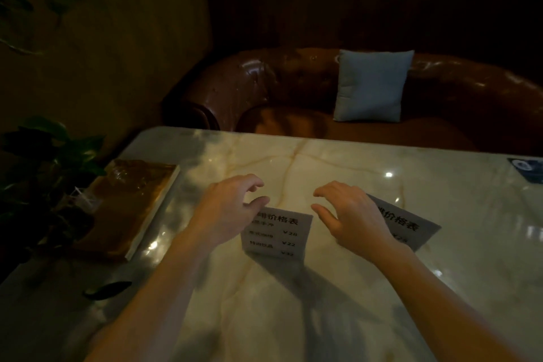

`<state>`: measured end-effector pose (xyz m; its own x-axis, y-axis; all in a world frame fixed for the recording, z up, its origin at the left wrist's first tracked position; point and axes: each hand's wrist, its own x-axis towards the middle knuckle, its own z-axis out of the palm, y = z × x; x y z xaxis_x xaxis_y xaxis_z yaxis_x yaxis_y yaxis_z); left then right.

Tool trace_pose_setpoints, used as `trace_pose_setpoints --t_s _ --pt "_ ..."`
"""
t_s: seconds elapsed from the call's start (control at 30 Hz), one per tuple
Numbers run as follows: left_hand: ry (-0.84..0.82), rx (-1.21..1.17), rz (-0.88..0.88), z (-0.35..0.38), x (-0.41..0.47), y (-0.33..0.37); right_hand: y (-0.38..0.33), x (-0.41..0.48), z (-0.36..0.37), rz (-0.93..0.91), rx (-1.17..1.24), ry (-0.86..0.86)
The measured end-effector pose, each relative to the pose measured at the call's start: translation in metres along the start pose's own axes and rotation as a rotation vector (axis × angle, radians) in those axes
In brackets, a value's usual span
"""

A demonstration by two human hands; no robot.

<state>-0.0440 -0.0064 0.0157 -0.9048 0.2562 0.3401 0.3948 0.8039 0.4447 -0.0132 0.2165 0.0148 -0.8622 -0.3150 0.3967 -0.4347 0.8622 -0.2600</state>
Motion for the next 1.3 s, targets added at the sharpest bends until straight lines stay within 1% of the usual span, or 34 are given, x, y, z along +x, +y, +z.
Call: trace_pose_setpoints --t_s 0.13,0.23,0.37,0.47,0.63,0.77,0.83,0.97,1.1,1.17,1.3 --pt "0.093 -0.011 0.117 0.009 0.010 0.035 0.014 -0.013 -0.020 0.115 -0.046 0.059" --pt "0.086 -0.022 0.191 0.023 0.015 0.059 0.027 -0.030 -0.034 0.230 -0.061 0.112" --pt "0.008 -0.022 0.285 0.049 0.022 0.082 0.046 -0.057 -0.045 0.368 -0.130 0.152" --pt "-0.071 -0.016 0.356 0.067 0.028 0.095 0.060 -0.077 -0.046 0.442 -0.140 0.136" --pt "-0.202 -0.013 0.376 0.090 0.038 0.114 0.074 -0.096 -0.044 0.566 -0.135 0.101" --pt "-0.223 0.030 0.354 0.100 0.043 0.121 0.081 -0.101 -0.040 0.595 -0.149 0.094" --pt "-0.207 0.054 0.337 0.102 0.046 0.121 0.084 -0.099 -0.038 0.590 -0.139 0.099" --pt "-0.194 0.124 0.280 0.104 0.051 0.122 0.092 -0.094 -0.036 0.555 -0.171 0.058" --pt "-0.142 0.174 0.268 0.103 0.053 0.125 0.095 -0.091 -0.037 0.559 -0.203 0.068" --pt "-0.129 0.186 0.267 0.102 0.052 0.126 0.093 -0.092 -0.039 0.544 -0.202 0.092" --pt "-0.084 0.131 0.275 0.093 0.039 0.128 0.087 -0.097 -0.044 0.464 -0.186 0.229"
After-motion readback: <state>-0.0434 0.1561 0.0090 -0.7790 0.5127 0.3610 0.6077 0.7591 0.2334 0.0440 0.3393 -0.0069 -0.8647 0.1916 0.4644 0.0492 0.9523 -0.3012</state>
